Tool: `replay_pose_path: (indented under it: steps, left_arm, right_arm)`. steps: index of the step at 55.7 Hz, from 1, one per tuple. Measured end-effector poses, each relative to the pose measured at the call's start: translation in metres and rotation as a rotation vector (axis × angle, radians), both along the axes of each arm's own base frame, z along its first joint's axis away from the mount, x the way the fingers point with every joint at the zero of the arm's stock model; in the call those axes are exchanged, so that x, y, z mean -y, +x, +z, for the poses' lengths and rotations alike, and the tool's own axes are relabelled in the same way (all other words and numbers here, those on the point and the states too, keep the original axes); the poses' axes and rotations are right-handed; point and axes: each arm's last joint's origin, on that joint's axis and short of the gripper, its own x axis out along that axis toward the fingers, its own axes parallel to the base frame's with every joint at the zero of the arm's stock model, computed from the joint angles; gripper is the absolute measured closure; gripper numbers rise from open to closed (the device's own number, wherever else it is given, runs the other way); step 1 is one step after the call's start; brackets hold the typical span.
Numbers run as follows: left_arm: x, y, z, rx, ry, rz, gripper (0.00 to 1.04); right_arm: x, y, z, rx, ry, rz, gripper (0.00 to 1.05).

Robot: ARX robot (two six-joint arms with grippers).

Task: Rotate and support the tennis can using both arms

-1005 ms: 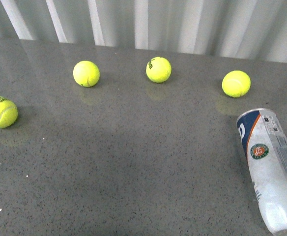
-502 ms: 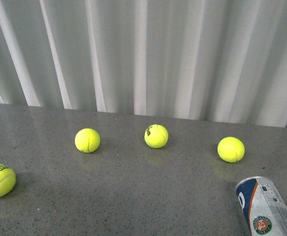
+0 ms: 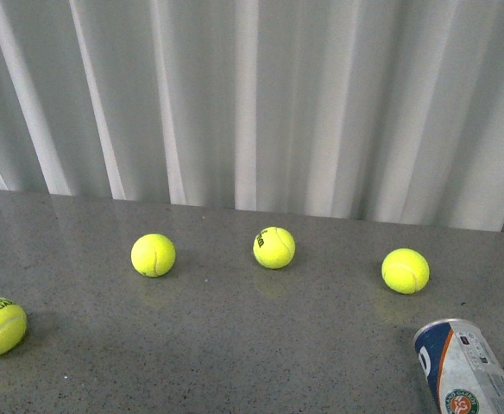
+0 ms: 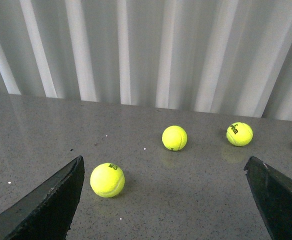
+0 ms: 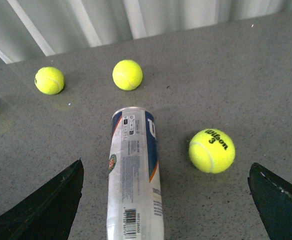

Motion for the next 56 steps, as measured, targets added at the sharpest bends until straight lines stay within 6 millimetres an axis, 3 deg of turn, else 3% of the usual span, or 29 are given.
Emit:
replay_pose_path:
  steps: [6, 10, 19, 29, 56]
  left_arm:
    - [0.000, 0.000, 0.000, 0.000, 0.000, 0.000, 0.07]
    - [0.000, 0.000, 0.000, 0.000, 0.000, 0.000, 0.07]
    - [0.000, 0.000, 0.000, 0.000, 0.000, 0.000, 0.07]
    - [0.000, 0.000, 0.000, 0.000, 0.000, 0.000, 0.07]
    - [0.000, 0.000, 0.000, 0.000, 0.000, 0.000, 0.07]
  right_arm:
    - [-0.005, 0.040, 0.013, -0.092, -0.008, 0.027, 0.07]
    - [-0.009, 0.066, 0.011, -0.165, -0.022, 0.040, 0.07]
    - [-0.023, 0.118, -0.024, -0.390, -0.039, 0.126, 0.07]
    - [-0.033, 0.138, -0.050, -0.505, -0.067, 0.176, 0.07]
    - [-0.049, 0.169, -0.087, -0.615, -0.013, 0.164, 0.07]
